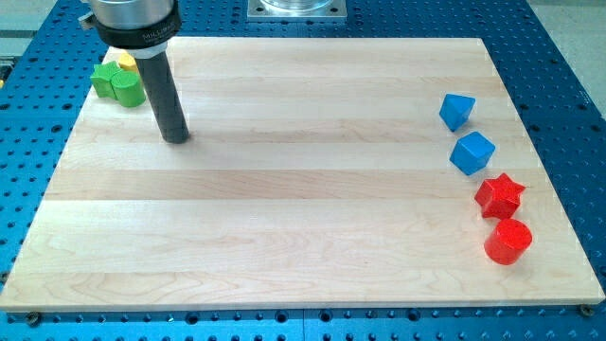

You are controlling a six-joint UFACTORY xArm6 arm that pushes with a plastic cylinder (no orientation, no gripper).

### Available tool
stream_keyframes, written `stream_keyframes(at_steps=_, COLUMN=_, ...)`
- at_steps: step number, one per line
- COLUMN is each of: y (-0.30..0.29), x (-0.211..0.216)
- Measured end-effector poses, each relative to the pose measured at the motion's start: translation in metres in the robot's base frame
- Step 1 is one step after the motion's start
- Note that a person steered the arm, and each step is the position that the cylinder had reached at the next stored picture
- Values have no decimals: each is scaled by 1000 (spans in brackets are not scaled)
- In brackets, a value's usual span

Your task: Move your arm above the blue triangle

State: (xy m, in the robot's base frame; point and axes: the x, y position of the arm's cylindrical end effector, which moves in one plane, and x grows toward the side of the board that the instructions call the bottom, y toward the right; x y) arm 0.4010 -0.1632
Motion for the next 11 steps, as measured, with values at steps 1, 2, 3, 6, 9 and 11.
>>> stream_keyframes(at_steps=1, y=0, x=0)
stream_keyframes(at_steps=2, y=0, x=0)
stream_keyframes(at_steps=3, y=1, x=0)
stream_keyframes(at_steps=6, y=140, x=-59)
stream_keyframes(at_steps=9, y=376, x=-77)
stream_keyframes(at_steps=11, y=373, x=37)
